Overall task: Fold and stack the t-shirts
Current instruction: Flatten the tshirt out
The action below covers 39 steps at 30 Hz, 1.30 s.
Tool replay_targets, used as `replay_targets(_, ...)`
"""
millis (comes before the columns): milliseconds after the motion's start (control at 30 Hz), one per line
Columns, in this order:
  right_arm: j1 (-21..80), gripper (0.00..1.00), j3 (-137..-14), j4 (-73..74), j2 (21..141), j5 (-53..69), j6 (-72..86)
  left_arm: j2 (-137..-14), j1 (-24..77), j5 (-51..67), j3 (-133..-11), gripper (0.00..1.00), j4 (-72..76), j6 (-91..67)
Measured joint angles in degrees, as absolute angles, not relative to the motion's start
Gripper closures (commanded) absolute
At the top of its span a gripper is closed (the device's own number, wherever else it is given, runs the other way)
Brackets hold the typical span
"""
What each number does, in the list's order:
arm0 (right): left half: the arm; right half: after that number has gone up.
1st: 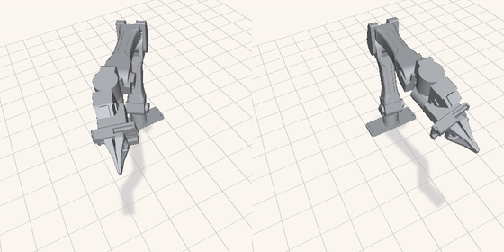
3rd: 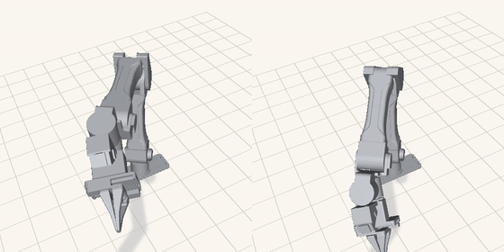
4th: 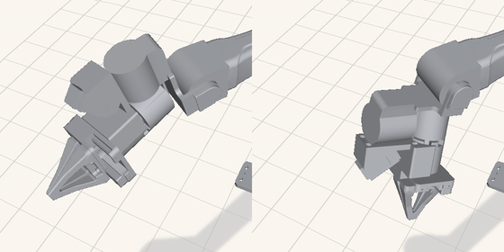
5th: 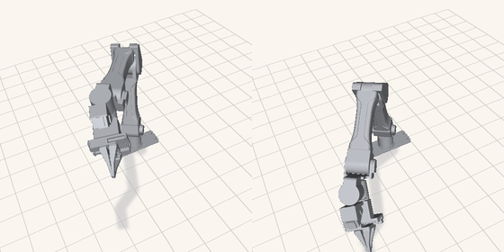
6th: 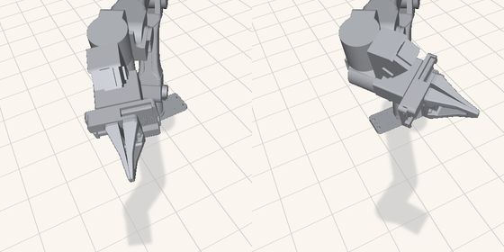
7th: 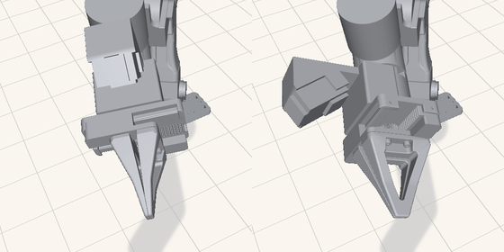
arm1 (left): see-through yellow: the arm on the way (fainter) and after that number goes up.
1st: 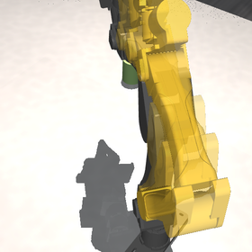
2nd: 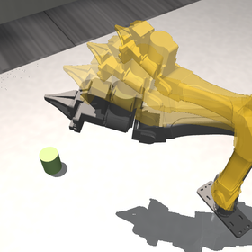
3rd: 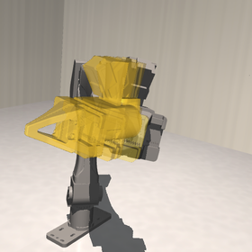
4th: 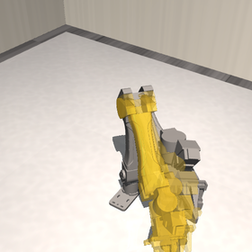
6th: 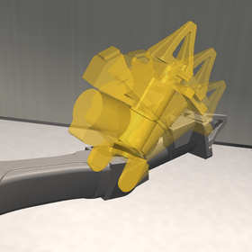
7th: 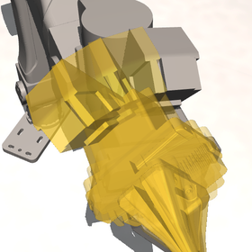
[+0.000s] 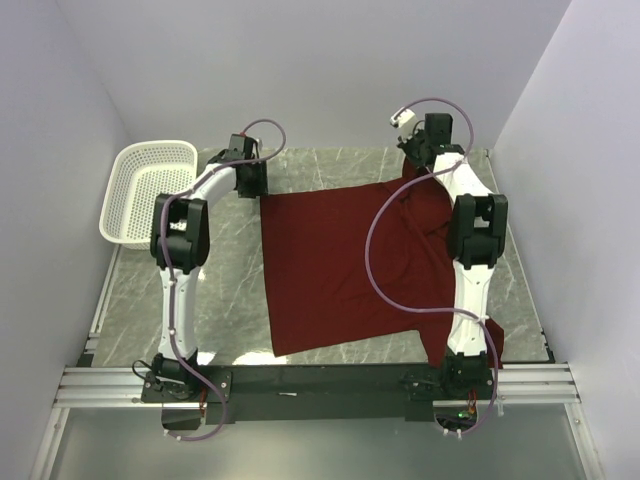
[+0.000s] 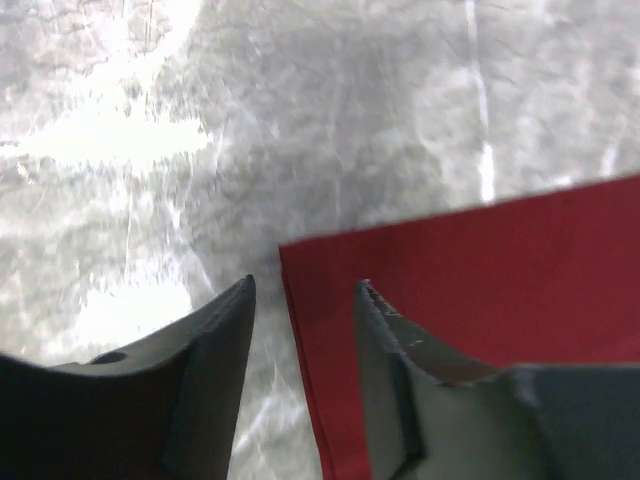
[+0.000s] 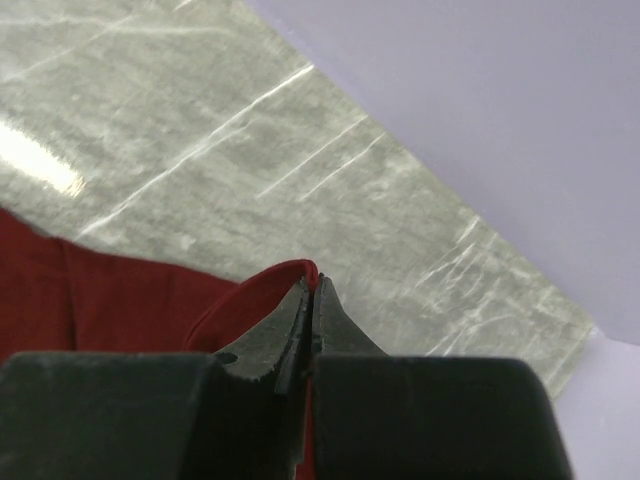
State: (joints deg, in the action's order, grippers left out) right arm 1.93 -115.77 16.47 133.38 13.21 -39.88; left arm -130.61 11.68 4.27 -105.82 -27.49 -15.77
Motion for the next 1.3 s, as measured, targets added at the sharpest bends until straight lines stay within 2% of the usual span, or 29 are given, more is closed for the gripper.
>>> replay_targets(100, 1.9, 1.0, -113.3, 16.3, 132.5, 13.3, -39.9, -133.8, 11.8, 3.5, -109.0, 0.64, -28.6, -15.7)
replay_targets(367, 1.3, 1.0, -112.4, 16.5, 132.3, 13.6, -39.5, -134.9, 11.8, 3.6, -110.7, 0.69, -29.2, -15.9)
replay_targets(500, 0.7, 1.0, -112.4, 16.6, 132.0, 14.0, -38.6, -134.9, 11.8, 3.9, -110.3, 0.83, -29.1, -16.0)
replay_targets(567, 0.6, 1.0, -112.4, 16.7, 131.6, 14.1, -38.3, -134.9, 11.8, 4.4, -110.2, 0.86, -28.9, -16.1)
replay_targets(667, 0.5, 1.0, -112.3, 16.7, 130.9, 14.3, -38.2, -134.9, 11.8, 5.0, -109.8, 1.0, -28.4, -16.3)
replay_targets(833, 0.5, 1.0, -108.6, 16.7, 127.7, 14.9, -37.2, -133.7, 11.8, 5.1, -107.8, 1.0, -26.7, -16.3)
replay_targets(1000, 0.5, 1.0, -100.1, 15.7, 119.0, 15.9, -34.3, -130.2, 11.5, 3.6, -104.7, 1.0, -26.5, -16.2)
replay_targets(1300, -0.3, 1.0, -90.5, 9.1, 96.4, 14.1, -27.8, -110.8, 7.2, 2.7, -99.6, 1.0, -21.8, -16.1)
